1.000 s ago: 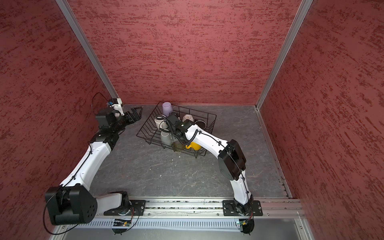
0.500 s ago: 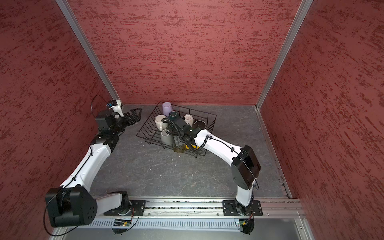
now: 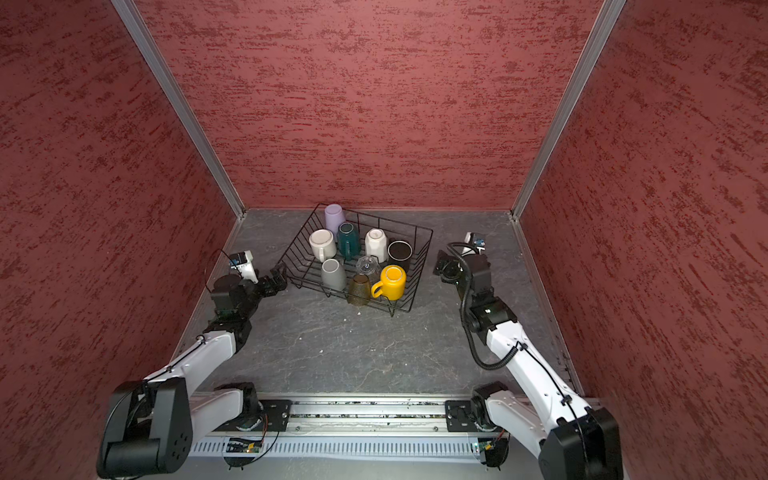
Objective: Load the cups into the dish rack
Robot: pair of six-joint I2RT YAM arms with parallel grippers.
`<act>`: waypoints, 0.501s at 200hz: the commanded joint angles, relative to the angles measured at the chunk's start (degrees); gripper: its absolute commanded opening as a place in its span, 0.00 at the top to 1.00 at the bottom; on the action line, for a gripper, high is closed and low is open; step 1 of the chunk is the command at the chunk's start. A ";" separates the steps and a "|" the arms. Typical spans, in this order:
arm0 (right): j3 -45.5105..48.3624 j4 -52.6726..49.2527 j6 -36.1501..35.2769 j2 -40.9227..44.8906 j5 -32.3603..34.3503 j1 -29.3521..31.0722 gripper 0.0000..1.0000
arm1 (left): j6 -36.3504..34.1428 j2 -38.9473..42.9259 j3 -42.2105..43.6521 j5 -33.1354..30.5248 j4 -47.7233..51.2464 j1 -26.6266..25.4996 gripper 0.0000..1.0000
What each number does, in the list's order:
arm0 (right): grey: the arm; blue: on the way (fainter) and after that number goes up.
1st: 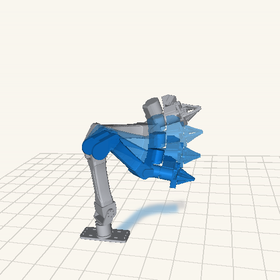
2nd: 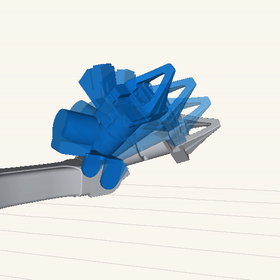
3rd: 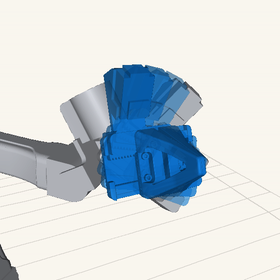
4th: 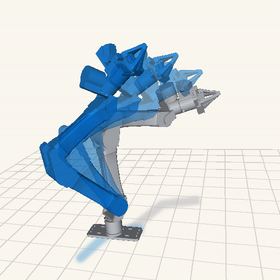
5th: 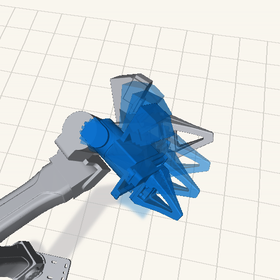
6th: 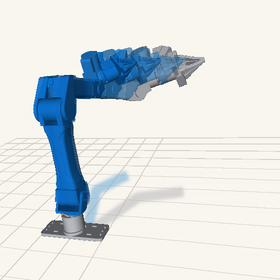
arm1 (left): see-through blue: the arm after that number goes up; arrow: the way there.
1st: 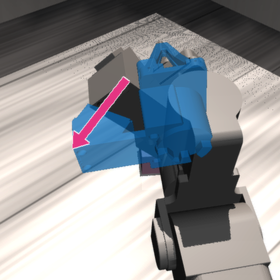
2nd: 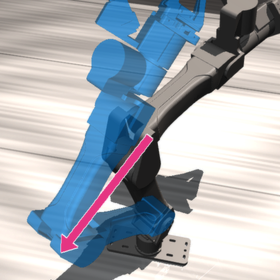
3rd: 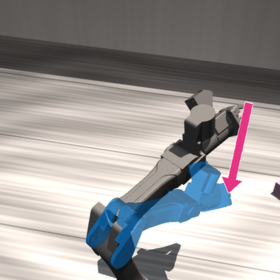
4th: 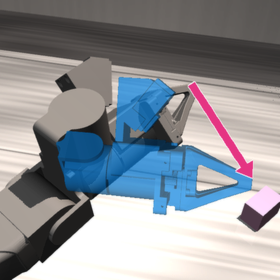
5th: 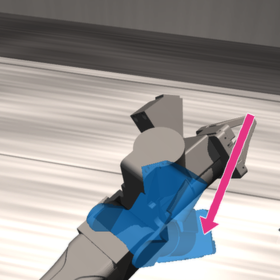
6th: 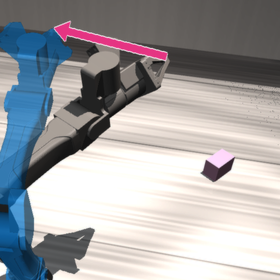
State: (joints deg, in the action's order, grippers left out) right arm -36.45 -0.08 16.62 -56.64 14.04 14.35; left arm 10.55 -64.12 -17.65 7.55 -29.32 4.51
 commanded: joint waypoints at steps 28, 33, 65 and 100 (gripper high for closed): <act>11.86 25.67 -5.07 -8.54 0.24 -9.51 0.01 | -4.89 -5.68 4.98 -5.31 -18.85 1.03 0.00; 10.66 24.95 -5.82 -9.75 0.02 -9.99 0.01 | -5.18 -6.46 4.87 -5.34 -19.84 1.14 0.00; 12.51 35.90 -9.59 -13.29 0.12 -13.11 0.01 | -8.73 -5.83 4.17 -7.32 -17.48 1.61 0.00; 16.78 48.49 -12.91 -20.97 -0.08 -14.49 0.01 | -8.57 -9.58 0.53 -2.87 -15.27 2.07 0.00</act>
State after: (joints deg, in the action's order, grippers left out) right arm -23.11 34.68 7.40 -73.45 14.20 0.84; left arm 3.38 -71.48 -14.06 2.66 -44.60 6.04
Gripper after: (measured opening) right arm 0.989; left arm 0.996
